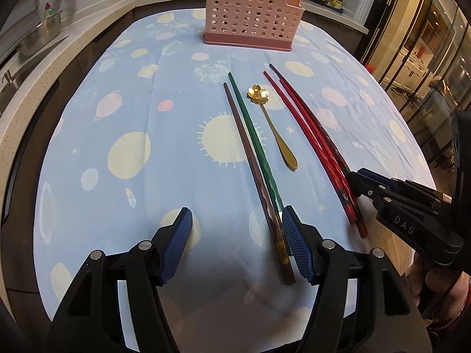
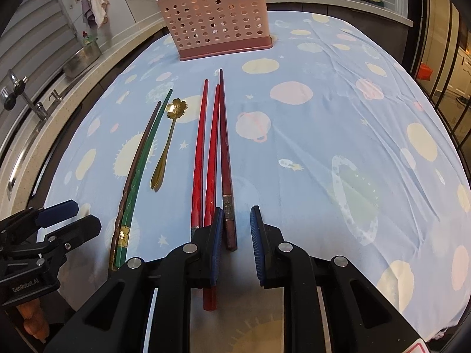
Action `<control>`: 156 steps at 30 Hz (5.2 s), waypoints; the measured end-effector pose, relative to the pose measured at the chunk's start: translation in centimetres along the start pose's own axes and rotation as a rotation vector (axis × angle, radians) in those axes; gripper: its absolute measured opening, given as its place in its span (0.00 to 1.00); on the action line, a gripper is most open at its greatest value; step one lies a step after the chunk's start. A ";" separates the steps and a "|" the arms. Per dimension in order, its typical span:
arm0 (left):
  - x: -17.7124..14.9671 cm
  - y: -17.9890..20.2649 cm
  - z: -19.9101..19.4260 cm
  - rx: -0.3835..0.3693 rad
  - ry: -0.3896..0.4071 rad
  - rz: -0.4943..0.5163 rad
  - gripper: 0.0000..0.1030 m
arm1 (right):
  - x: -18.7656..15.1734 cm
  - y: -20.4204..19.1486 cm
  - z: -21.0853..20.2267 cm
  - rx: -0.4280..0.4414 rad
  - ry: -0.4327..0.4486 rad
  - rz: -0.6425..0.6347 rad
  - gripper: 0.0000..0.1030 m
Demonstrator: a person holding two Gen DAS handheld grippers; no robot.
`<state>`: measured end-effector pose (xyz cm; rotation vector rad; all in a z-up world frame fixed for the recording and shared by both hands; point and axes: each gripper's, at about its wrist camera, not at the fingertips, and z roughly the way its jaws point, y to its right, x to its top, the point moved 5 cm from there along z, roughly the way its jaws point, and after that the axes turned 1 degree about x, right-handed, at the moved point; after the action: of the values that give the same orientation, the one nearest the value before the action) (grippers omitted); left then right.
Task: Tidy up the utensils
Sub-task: 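Grasp the dark brown chopstick with the left tool while the right tool grasps a red chopstick, then lift both chopsticks and carry them toward the pink holder with both tools, then lower the dark brown chopstick into the holder with the left tool while the right tool releases its red one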
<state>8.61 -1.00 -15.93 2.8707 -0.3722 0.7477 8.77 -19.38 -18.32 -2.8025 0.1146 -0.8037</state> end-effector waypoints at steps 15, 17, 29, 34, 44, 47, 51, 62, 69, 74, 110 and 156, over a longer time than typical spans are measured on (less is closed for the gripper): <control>-1.5 0.9 1.0 -0.025 -0.065 0.035 0.58 | -0.2 0.4 -0.1 0.000 0.000 0.016 0.08; -1.6 0.5 1.1 -0.025 -0.070 0.022 0.58 | -0.3 0.4 -0.1 0.001 0.001 0.019 0.08; -1.9 0.5 1.3 -0.005 -0.079 0.030 0.58 | -0.3 0.4 -0.1 0.002 0.002 0.022 0.08; -1.9 0.2 1.3 0.006 -0.072 0.024 0.56 | -0.4 0.4 -0.1 0.002 0.004 0.024 0.08; -1.8 0.3 1.5 0.032 -0.071 0.045 0.56 | -0.4 0.5 -0.1 0.006 0.003 0.028 0.08; -1.8 0.3 1.4 0.017 -0.061 0.044 0.44 | -0.4 0.5 -0.2 0.006 0.003 0.027 0.08; -1.7 0.0 1.2 -0.005 -0.057 0.031 0.14 | -0.4 0.5 -0.2 0.006 0.003 0.025 0.08; -0.7 -1.3 -0.5 -0.006 -0.007 -0.007 0.07 | 0.0 0.4 -1.7 0.013 0.038 0.032 0.07; 1.7 -2.1 -3.4 -0.008 0.080 -0.033 0.07 | 2.1 0.0 -4.9 0.039 0.120 0.041 0.07; 4.4 -2.9 -5.8 -0.008 0.158 -0.056 0.07 | 4.6 -0.1 -7.7 0.055 0.193 0.045 0.07; 27.6 -0.7 -18.0 -0.042 0.625 0.012 0.07 | 24.4 -2.3 -18.9 0.109 0.614 -0.043 0.07; 36.9 0.2 -6.9 -0.002 0.549 -0.019 0.41 | 34.8 -1.2 -6.8 0.046 0.533 0.031 0.22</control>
<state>36.55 -7.14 8.31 2.5130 -0.2658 1.4651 34.65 -24.28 5.48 -2.4651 0.2197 -1.4999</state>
